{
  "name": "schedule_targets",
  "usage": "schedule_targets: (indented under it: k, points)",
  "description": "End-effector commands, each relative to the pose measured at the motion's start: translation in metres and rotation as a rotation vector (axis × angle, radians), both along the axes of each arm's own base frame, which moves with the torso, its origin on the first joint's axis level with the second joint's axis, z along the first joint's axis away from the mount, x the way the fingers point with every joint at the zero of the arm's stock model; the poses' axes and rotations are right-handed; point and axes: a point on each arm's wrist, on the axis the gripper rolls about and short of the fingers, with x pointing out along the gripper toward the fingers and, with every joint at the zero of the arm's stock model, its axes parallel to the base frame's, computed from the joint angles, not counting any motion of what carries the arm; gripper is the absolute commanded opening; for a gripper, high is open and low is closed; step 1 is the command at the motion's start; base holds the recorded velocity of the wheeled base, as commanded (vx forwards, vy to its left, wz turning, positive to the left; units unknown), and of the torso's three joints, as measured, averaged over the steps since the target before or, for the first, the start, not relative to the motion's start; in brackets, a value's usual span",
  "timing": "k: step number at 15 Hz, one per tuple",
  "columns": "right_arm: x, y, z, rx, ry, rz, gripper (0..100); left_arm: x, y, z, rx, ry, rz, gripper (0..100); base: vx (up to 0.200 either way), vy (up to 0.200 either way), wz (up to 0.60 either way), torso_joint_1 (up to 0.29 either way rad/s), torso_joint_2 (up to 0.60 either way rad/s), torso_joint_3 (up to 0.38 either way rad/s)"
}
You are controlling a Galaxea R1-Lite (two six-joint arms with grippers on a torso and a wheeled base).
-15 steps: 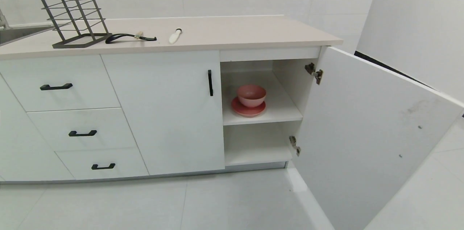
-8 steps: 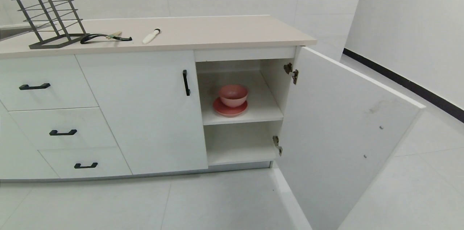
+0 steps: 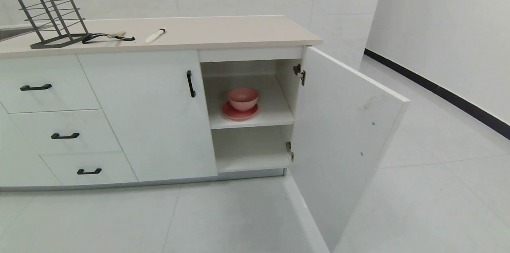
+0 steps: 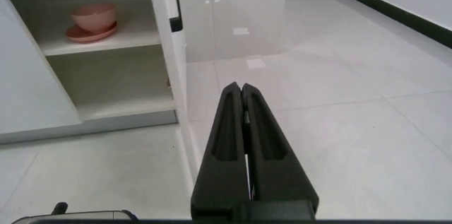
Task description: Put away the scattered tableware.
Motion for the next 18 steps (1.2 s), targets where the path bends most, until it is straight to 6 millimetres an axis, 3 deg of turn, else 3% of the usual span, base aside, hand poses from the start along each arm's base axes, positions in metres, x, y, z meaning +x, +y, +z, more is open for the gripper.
schedule_targets:
  k: [1, 7, 9, 10, 11, 15, 16, 18]
  points:
    - [0.0, 0.0, 0.0, -0.001, 0.002, 0.001, 0, 0.0, 0.0, 0.0, 0.0, 0.001, -0.002, 100, 0.0, -0.2, 0.0, 0.002, 0.01, -0.002]
    - [0.0, 0.001, 0.0, -0.032, -0.002, 0.045, 0, 0.0, 0.0, 0.0, 0.003, -0.001, -0.002, 100, 0.1, -0.167, 0.0, 0.002, 0.0, 0.004]
    - [-0.008, 0.001, 0.041, -0.003, -0.18, 0.036, 0, 0.0, 0.0, 0.0, 0.001, -0.001, -0.002, 100, 0.0, 0.0, 0.0, 0.0, 0.0, 0.0]
    - [-0.007, 0.002, 0.108, 0.003, -0.306, 0.055, 0, 0.0, 0.0, 0.0, 0.003, -0.001, -0.002, 100, 0.0, 0.0, 0.0, 0.0, 0.0, 0.0]
    - [-0.004, 0.003, 0.116, -0.017, -0.298, 0.1, 0, 0.0, 0.0, 0.0, 0.001, -0.001, -0.002, 100, 0.0, 0.0, 0.0, 0.0, 0.0, 0.0]
    - [0.041, 0.008, 0.122, -0.007, -0.031, 0.381, 0, 0.0, 0.0, 0.0, 0.0, -0.001, 0.0, 100, 0.0, 0.0, 0.0, 0.0, 0.0, 0.0]
    - [0.041, 0.008, 0.122, -0.007, -0.031, 0.381, 0, 0.0, 0.0, 0.0, 0.0, -0.001, 0.0, 100, 0.0, 0.0, 0.0, 0.0, 0.0, 0.0]
    - [0.079, 0.012, 0.133, 0.004, 0.056, 0.478, 0, 0.0, 0.0, 0.0, 0.001, -0.001, 0.0, 100, 0.0, 0.0, 0.0, 0.0, 0.0, 0.0]
